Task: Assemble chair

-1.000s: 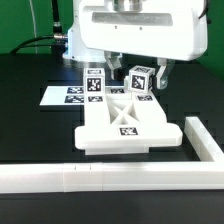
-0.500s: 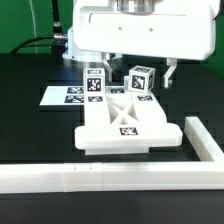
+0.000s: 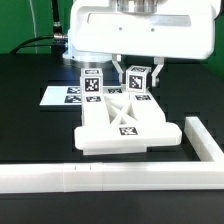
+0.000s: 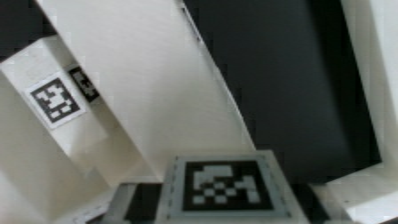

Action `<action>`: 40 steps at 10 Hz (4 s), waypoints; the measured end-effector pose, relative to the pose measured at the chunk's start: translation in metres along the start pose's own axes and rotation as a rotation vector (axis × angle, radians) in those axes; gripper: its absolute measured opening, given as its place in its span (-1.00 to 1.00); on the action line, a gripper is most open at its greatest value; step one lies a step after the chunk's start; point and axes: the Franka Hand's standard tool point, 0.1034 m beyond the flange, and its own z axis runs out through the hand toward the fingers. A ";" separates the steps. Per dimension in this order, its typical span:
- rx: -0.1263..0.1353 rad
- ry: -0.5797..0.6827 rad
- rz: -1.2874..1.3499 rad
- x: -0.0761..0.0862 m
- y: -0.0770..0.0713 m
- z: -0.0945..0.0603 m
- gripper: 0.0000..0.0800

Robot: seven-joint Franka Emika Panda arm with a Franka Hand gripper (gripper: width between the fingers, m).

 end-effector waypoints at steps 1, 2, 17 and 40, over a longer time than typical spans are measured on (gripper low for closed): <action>0.000 0.000 0.006 0.000 0.000 0.000 -0.33; 0.001 0.000 0.074 0.000 0.000 0.000 -0.33; 0.022 -0.024 1.010 -0.004 -0.006 0.001 -0.32; 0.022 -0.109 0.698 -0.008 -0.008 0.000 0.62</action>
Offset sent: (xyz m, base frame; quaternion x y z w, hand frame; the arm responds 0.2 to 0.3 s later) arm 0.0000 0.0000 0.0000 0.0000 0.0000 0.1938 0.9810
